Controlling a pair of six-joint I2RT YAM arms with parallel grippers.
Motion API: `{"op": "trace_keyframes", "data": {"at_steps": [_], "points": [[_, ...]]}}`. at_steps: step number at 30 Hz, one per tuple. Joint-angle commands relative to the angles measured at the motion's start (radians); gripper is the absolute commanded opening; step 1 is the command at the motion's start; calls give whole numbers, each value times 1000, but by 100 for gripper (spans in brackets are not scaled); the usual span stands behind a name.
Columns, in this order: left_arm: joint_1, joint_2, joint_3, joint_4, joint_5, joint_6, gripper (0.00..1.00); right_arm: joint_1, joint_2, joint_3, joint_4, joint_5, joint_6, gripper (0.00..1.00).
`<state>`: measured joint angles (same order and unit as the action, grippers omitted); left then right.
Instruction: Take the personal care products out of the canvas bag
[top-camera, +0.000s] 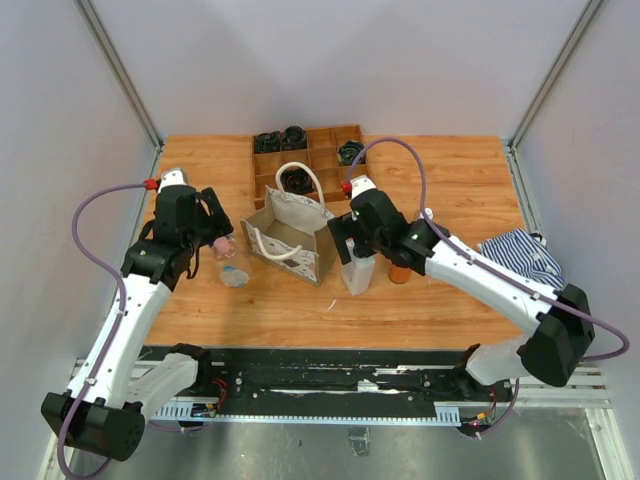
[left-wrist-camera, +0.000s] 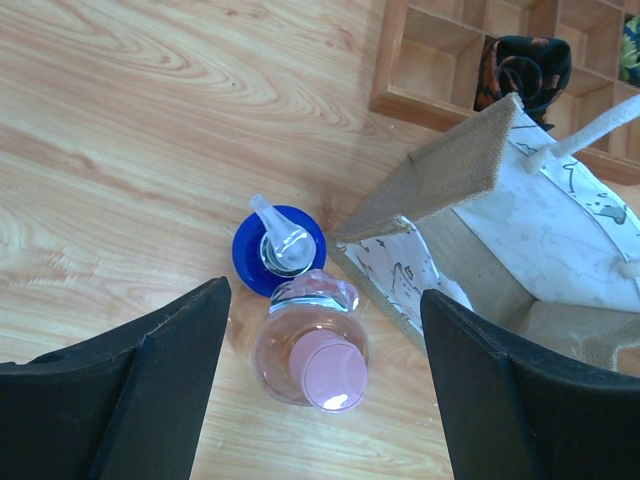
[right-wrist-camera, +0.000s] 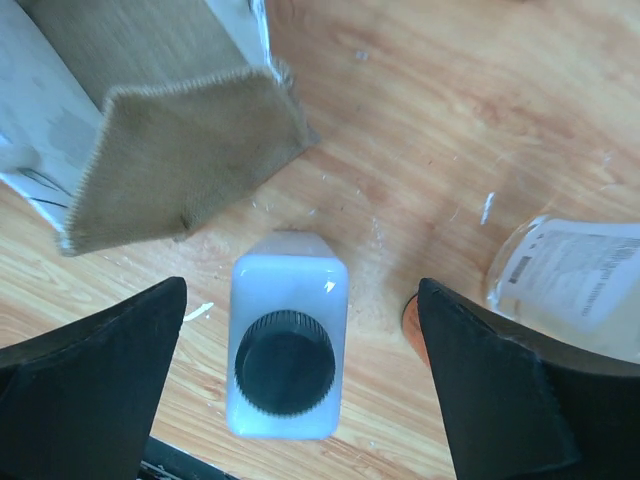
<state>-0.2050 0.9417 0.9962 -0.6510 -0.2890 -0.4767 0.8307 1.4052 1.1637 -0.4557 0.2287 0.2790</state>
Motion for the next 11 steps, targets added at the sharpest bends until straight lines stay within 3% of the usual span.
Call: {"op": "trace_keyframes", "data": {"at_steps": [1,8,11], "points": [[4,-8,55,-15,23,21,81,8,-103,107,-45,86,-27,98],[4,7,89,-6,38,42,81,-48,-240,169,-81,116,-124,98],[4,22,109,-5,54,50,81,-128,-262,189,-134,102,-94,98]]}}
